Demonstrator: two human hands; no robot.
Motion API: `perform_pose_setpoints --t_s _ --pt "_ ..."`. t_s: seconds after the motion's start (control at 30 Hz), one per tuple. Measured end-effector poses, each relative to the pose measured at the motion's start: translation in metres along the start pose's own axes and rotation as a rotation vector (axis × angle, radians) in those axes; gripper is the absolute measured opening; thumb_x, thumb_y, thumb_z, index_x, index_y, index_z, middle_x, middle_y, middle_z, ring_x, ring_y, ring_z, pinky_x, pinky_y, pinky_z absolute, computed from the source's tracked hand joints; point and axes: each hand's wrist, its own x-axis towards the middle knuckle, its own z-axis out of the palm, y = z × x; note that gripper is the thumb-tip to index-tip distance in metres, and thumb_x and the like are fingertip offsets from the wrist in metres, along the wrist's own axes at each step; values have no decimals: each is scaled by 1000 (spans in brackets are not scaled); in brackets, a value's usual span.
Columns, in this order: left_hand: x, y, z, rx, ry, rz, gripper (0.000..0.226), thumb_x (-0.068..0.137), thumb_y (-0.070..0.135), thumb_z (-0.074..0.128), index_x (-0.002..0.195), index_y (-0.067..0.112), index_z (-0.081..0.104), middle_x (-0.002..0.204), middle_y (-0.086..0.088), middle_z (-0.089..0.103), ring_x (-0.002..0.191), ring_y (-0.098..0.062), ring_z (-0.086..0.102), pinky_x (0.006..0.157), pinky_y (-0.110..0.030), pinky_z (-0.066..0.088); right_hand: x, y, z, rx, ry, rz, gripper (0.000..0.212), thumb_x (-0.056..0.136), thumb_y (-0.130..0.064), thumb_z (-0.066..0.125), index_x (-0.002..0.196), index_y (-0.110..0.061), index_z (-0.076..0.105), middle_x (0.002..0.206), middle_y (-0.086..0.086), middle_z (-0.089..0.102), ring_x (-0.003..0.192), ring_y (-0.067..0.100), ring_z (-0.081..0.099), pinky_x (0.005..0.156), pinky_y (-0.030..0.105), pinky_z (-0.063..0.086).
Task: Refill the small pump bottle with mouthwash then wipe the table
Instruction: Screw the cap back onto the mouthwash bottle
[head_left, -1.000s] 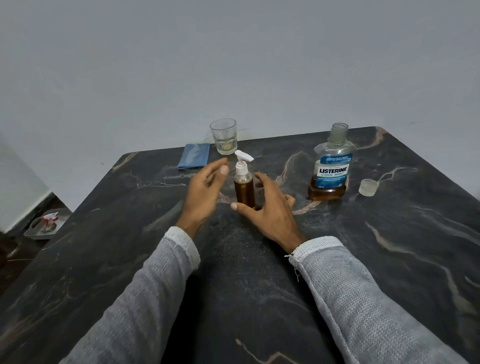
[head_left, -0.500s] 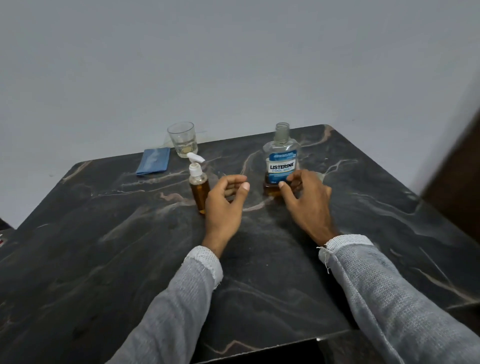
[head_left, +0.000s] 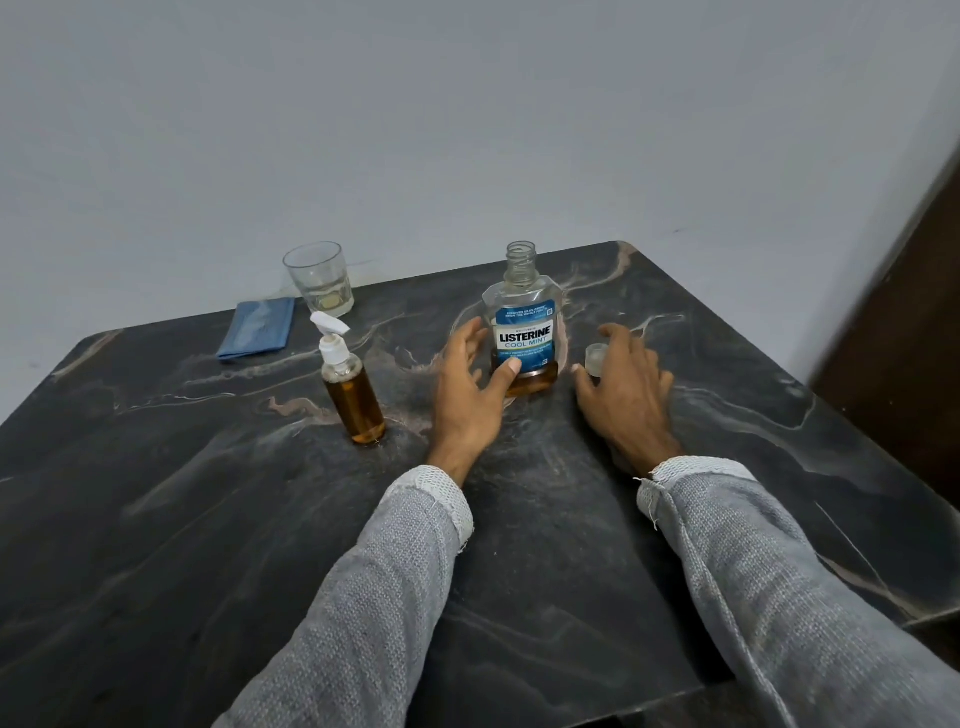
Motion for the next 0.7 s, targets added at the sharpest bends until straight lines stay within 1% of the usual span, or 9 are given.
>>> perform_pose_setpoints --t_s 0.1,0.17,0.23,0.33,0.4,0.47,0.5,0.57,0.7 --pt "0 -4 4 -18 -44 7 64 87 8 67 143 20 38 143 2 49 123 1 45 88 -2 39 0 1 -1 22 11 -28 45 91 -24 55 133 -21 39 133 7 53 122 27 48 100 47 33" --pt "1 -6 7 -9 -63 18 62 87 8 67 142 19 39 139 3 53 116 5 49 83 2 39 -2 0 -3 135 49 -59 44 91 -21 57 131 -20 41 130 6 54 116 25 53 99 44 40" --pt "2 -8 8 12 -60 30 60 87 10 68 139 17 42 135 6 55 112 6 50 81 3 38 -4 -2 -5 278 82 -76 44 90 -20 59 130 -20 41 128 4 53 112 20 55 95 38 48" --pt "5 -11 8 51 -65 36 56 86 12 69 136 18 45 130 9 56 113 2 53 82 -2 43 -8 -4 -9 461 75 -39 45 88 -21 64 126 -28 41 120 -5 52 105 10 58 85 27 53" --pt "8 -13 7 74 -78 44 52 86 12 70 133 18 48 126 10 57 111 1 54 83 -4 45 -9 -7 -12 553 76 -29 47 86 -19 69 122 -32 42 110 -14 53 98 0 59 73 13 51" --pt "10 -14 7 91 -70 49 49 86 12 69 130 17 50 124 10 58 110 -1 55 83 -9 46 -10 -9 -18 627 87 -38 49 83 -16 72 118 -33 42 105 -20 53 96 -13 56 69 4 47" --pt "11 -14 6 95 -65 50 47 86 11 69 129 16 51 126 6 59 112 -4 56 86 -13 48 -10 -10 -21 645 89 -48 49 83 -16 73 117 -32 42 104 -21 53 95 -15 55 69 3 46" --pt "12 -15 6 100 -64 47 46 86 12 70 128 16 52 128 1 60 114 -9 57 92 -20 49 -10 -11 -27 652 87 -73 47 82 -16 74 115 -29 43 105 -21 54 95 -14 56 71 4 46" --pt "10 -14 3 94 -100 37 46 85 12 70 127 16 53 128 0 61 117 -12 58 97 -30 51 -5 -18 -45 626 65 -142 42 82 -19 75 112 -27 47 105 -21 56 96 -14 57 72 4 47"
